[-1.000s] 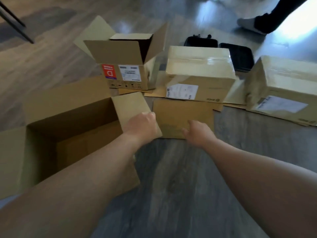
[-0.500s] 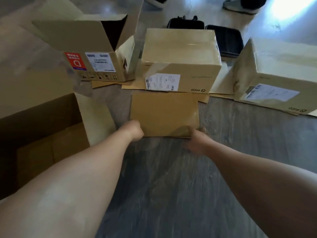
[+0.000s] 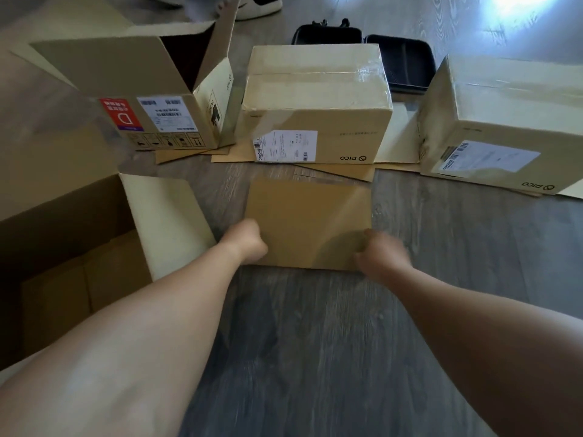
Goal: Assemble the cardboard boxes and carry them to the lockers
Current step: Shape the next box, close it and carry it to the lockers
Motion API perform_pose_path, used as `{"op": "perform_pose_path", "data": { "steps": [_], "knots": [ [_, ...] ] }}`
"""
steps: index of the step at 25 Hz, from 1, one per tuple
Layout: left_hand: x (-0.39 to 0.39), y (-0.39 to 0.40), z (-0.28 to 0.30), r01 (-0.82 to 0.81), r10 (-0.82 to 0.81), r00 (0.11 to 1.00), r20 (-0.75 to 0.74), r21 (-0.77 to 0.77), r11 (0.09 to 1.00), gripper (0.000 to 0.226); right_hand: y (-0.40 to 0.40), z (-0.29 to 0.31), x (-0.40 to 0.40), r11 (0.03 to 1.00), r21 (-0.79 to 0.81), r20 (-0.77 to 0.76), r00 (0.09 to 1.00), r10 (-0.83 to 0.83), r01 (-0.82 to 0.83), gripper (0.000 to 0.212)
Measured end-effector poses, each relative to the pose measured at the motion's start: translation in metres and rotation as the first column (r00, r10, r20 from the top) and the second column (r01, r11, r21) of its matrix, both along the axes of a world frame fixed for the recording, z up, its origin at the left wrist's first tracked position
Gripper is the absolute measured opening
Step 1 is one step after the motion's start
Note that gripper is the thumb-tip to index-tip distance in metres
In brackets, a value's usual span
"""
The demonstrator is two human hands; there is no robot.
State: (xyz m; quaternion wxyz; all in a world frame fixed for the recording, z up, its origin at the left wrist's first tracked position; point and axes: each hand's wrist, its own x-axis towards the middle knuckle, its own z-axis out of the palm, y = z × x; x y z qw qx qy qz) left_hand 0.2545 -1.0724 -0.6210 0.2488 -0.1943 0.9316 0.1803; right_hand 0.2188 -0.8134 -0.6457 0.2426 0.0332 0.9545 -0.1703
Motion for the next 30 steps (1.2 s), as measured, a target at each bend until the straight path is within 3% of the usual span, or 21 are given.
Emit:
{"op": "perform_pose_path", "data": {
  "steps": [6, 9, 13, 18, 21, 26, 30],
  "knots": [
    [0.009, 0.025, 0.016, -0.006, 0.004, 0.994, -0.111, -0.023, 1.000, 0.012, 0.032, 0.014, 0.005, 0.986, -0.070, -0.096, 0.983, -0.157, 0.151, 0.028],
    [0.002, 0.028, 0.028, -0.021, 0.025, 0.980, -0.195, 0.019, 1.000, 0.023, 0.042, 0.024, 0.005, 0.990, -0.046, -0.223, 0.965, -0.137, 0.130, 0.019],
    [-0.009, 0.036, 0.058, 0.019, 0.008, 0.950, -0.312, 0.082, 0.996, 0.043, 0.056, 0.047, 0.015, 0.990, -0.039, -0.334, 0.932, -0.142, 0.137, 0.022],
    [-0.008, 0.025, 0.099, 0.030, -0.015, 0.912, -0.410, 0.031, 0.999, 0.053, 0.054, 0.092, 0.018, 0.991, -0.070, -0.504, 0.853, -0.135, 0.116, 0.020],
    [0.011, -0.008, 0.119, -0.004, -0.002, 0.899, -0.438, -0.012, 1.000, 0.054, 0.023, 0.110, 0.017, 0.997, -0.072, -0.543, 0.838, -0.056, 0.020, 0.025],
    [0.066, -0.086, 0.136, -0.158, 0.119, 0.876, -0.467, -0.045, 0.986, 0.033, -0.069, 0.126, 0.022, 0.976, -0.091, -0.552, 0.826, 0.117, -0.199, 0.024],
    [0.125, -0.148, 0.145, -0.313, 0.239, 0.841, -0.485, -0.076, 0.947, 0.029, -0.146, 0.133, 0.037, 0.902, -0.049, -0.547, 0.767, 0.335, -0.430, 0.029]
  ]
}}
